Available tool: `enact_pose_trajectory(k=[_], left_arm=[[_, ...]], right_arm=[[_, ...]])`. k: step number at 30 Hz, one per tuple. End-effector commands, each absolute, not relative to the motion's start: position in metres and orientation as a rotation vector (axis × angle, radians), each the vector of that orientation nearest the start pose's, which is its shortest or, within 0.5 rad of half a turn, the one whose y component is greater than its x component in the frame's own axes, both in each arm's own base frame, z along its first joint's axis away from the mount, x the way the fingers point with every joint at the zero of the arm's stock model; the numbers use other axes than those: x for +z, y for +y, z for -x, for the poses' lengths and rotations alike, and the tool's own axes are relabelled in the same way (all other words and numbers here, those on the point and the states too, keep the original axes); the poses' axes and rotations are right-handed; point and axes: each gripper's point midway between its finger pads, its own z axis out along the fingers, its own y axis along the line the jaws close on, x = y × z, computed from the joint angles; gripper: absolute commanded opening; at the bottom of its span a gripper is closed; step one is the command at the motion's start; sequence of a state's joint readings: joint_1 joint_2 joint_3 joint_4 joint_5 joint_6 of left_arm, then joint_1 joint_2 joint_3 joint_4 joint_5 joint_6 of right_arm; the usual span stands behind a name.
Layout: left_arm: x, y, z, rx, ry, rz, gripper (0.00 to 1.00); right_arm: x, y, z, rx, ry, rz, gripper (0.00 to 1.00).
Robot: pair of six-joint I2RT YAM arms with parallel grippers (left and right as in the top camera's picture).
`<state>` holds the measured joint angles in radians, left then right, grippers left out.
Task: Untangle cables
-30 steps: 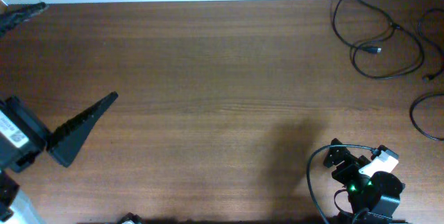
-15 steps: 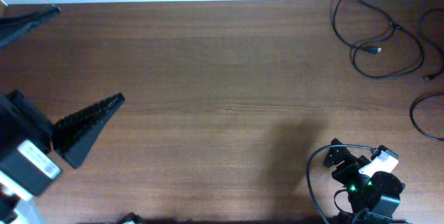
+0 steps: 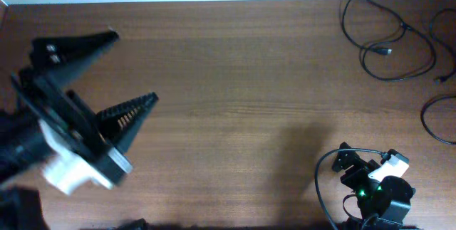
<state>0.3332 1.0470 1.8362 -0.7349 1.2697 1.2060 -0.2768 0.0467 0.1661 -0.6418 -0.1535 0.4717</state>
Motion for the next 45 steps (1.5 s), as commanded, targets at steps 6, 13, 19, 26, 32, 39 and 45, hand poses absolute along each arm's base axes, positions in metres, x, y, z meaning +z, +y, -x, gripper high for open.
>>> enact_pose_trajectory(k=[6,13,19,26,32,39,45], left_arm=[[0.561,-0.104,-0.170,0.604,0.763,-1.387,0.98],[0.501,-0.088,-0.149,0.432,1.181,-1.343,0.98],[0.498,-0.052,-0.146,0.136,1.610,-0.710,0.98],[0.460,-0.042,-0.131,0.041,1.665,-0.551,0.98],[0.414,-0.029,-0.140,-0.025,1.604,-0.305,0.98],[0.341,-0.034,-0.179,-0.017,1.513,-0.273,0.98],[0.265,-0.032,-0.218,-0.005,1.513,-0.216,0.98]], right_arm=[[0.092,-0.030,-0.203,0.275,1.984,-0.676,0.99],[0.092,-0.030,-0.203,0.275,1.984,-0.676,0.99],[0.092,-0.030,-0.203,0.275,1.984,-0.676,0.99],[0.092,-0.030,-0.203,0.275,1.983,-0.676,0.99],[0.092,-0.030,-0.203,0.275,1.984,-0.676,0.99],[0.092,-0.030,-0.203,0.275,1.984,-0.676,0.99],[0.092,-0.030,-0.203,0.275,1.984,-0.676,0.99]])
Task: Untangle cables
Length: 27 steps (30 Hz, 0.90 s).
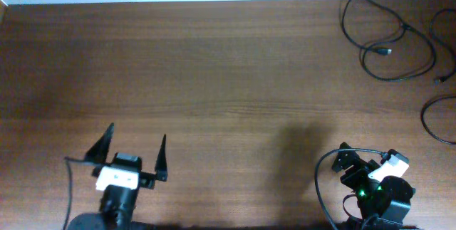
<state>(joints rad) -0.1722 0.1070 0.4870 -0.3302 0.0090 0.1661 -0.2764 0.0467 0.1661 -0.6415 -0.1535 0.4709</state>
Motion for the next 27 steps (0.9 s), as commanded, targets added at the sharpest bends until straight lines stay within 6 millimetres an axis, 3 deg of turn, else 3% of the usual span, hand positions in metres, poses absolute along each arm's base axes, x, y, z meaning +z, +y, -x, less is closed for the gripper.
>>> enact_pose_trajectory(k=[1,5,9,18,23,27], left_arm=[[0.256,-0.031,-0.221,0.000,1.510,-0.211,0.99],[0.231,-0.028,-0.232,-0.009,1.484,-0.170,0.99],[0.212,-0.014,-0.241,-0.083,1.485,0.021,0.99],[0.161,0.010,-0.245,0.032,1.626,0.125,0.99],[0.160,0.019,-0.245,0.147,1.635,0.061,0.98],[0.159,0.018,-0.245,0.140,1.638,0.055,0.98]], right_arm=[[0.092,-0.030,-0.203,0.275,1.984,-0.676,0.99],[0.092,-0.030,-0.203,0.275,1.984,-0.676,0.99],[0.092,-0.030,-0.203,0.275,1.984,-0.676,0.99],[0.092,-0.030,-0.203,0.275,1.983,-0.676,0.99],[0.092,-0.030,-0.203,0.275,1.984,-0.676,0.99],[0.092,-0.030,-0.203,0.275,1.984,-0.676,0.99]])
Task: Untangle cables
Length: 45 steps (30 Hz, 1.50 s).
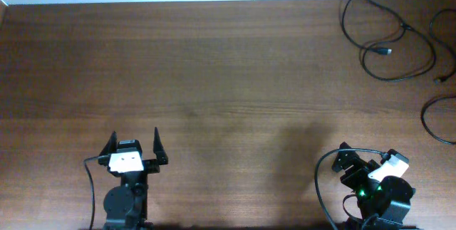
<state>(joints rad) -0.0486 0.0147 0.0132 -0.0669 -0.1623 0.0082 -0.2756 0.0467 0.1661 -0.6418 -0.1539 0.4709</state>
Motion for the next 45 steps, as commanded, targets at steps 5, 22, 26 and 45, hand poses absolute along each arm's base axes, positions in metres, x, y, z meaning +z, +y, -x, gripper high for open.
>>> enact_pose_trajectory(k=[5,22,26,45], left_arm=[[0.175,0.024,-0.245,0.131,1.571,0.113,0.98],[0.158,0.026,-0.244,0.258,1.649,-0.030,0.98],[0.157,0.022,-0.245,0.286,1.651,-0.103,0.98],[0.161,0.046,-0.240,0.060,1.591,0.364,0.99]], right_arm=[[0.092,-0.030,-0.203,0.275,1.983,-0.676,0.99],[0.092,-0.030,-0.203,0.275,1.984,-0.676,0.99],[0.092,-0.030,-0.203,0.275,1.983,-0.676,0.99],[0.092,-0.030,-0.203,0.275,1.984,-0.676,0.99]])
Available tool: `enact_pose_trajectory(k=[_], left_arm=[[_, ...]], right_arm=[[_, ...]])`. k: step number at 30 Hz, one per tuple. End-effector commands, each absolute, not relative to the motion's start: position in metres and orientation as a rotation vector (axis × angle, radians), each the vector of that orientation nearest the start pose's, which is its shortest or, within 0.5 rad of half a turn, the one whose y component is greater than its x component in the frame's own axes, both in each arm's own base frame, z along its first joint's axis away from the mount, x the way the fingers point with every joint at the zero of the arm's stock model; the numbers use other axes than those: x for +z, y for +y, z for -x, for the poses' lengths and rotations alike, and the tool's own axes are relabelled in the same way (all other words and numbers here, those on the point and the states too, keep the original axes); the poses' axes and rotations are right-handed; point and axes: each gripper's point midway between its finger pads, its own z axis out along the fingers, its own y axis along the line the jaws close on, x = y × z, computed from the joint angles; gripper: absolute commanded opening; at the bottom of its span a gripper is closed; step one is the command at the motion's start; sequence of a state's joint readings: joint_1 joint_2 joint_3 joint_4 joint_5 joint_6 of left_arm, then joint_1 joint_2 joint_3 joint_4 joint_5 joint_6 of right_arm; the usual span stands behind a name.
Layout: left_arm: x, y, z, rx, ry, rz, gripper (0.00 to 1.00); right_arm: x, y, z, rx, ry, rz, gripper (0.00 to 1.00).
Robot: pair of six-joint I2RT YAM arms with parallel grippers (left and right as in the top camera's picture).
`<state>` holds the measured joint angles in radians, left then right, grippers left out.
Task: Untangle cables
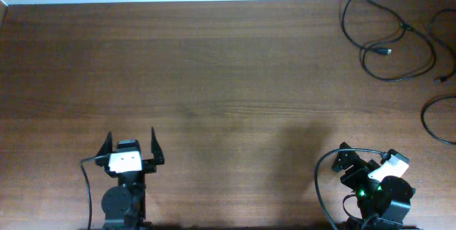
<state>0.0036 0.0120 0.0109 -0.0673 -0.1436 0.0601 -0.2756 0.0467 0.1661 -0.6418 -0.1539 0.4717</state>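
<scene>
A black cable (388,41) lies in loose loops at the table's far right corner, with a small plug end inside the loop. A second black cable (436,119) curves along the right edge, and another cable (445,45) runs off the frame there. My left gripper (130,144) sits at the near edge on the left, open with nothing between its fingers, far from all the cables. My right gripper (350,162) is folded at the near right edge; its jaws cannot be made out.
The brown wooden table (214,80) fills the view, with a pale wall strip along the far edge. Each arm's own black wire (318,180) trails by its base.
My left gripper has shifted slightly to the left at the near edge and is still open. The right arm and the cables lie as before.
My left gripper was first raised close to the camera at the left, open. Then it was low at the near edge with its fingers spread wide, then with them somewhat narrower, and it rests there now. The right arm and cables stayed put.
</scene>
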Motion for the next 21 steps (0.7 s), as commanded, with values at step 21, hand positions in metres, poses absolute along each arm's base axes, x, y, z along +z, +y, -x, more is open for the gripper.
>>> enact_pose_trajectory(k=[21], left_arm=[[0.160,0.034,-0.243,0.182,1.633,0.129,0.98]], right_arm=[[0.092,-0.030,-0.203,0.275,1.984,-0.676,0.99]])
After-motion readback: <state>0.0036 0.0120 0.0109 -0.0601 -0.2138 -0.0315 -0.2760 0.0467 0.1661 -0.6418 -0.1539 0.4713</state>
